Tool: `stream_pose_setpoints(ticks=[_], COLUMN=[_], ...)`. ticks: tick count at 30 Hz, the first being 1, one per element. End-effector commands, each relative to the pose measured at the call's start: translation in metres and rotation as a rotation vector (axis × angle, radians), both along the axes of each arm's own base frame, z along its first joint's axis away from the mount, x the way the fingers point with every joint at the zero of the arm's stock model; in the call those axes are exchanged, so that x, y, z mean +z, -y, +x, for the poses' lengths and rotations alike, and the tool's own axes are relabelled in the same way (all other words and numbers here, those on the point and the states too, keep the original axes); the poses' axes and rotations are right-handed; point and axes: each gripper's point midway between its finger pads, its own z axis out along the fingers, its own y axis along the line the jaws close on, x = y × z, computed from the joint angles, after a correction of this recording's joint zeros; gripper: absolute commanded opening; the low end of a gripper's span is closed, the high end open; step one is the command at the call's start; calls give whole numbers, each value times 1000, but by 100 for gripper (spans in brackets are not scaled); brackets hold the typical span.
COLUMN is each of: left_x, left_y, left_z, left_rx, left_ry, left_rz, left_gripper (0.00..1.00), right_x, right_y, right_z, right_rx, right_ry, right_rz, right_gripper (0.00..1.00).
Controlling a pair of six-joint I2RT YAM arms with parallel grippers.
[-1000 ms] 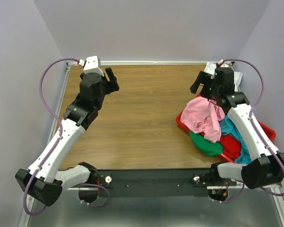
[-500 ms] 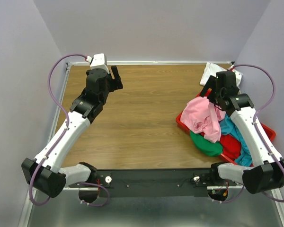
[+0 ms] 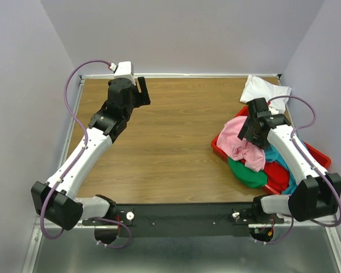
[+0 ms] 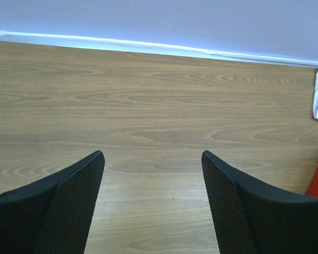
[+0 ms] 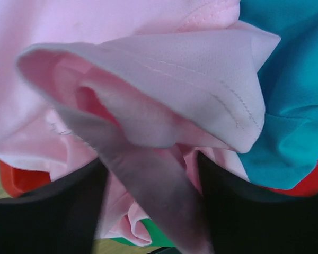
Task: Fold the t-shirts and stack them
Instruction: Grab the tshirt from the pile, then move the tshirt to the center of the board
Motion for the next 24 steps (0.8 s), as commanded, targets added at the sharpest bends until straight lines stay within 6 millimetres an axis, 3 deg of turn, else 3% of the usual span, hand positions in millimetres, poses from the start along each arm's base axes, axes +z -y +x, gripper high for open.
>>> stream_pose_setpoints(ticks=[1,2,3,4,5,7,8,11,12,14,16,19,22,23,24], left_x=[11,11,11,12,14,17,17,20,21,25,23,28,30,30,28], left_y=[0,-3,-5,-7,-9,-20,-24,-37,-39,-47,-52,-62,-74,-77,-81], left_z=[7,8,8,9,9,11,11,13,13,12,11,5,-1,-2,-4], left_rx=[-12,-7,-3,3,10,42,48,71,74,90,97,116,149,156,171], left_ry=[35,34,33,35,37,39,38,45,47,57,56,73,81,83,78], left_rz=[0,-1,1,0,-4,-17,-22,-43,-45,-47,-42,-39,-42,-41,-40], left_gripper=[82,82,82,82,82,82,82,81,82,81,81,81,81,81,81], right_x=[-5,1,9,17,44,74,116,181,234,268,326,384,401,401,393], right_y=[7,4,4,3,0,-3,-7,-15,-20,-43,-62,-122,-176,-191,-220], right_z=[0,9,15,21,38,56,75,101,112,135,143,155,152,150,146], right_rx=[-29,-19,-20,-7,6,23,31,51,79,174,266,496,666,709,786], right_ry=[-53,-38,-16,2,77,145,239,384,520,618,784,990,1064,1068,1051], right_rz=[-44,-39,-37,-40,-30,-25,-14,22,47,117,177,323,413,427,443], right_gripper=[62,7,2,2,2,2,1,2,2,2,2,2,2,1,2])
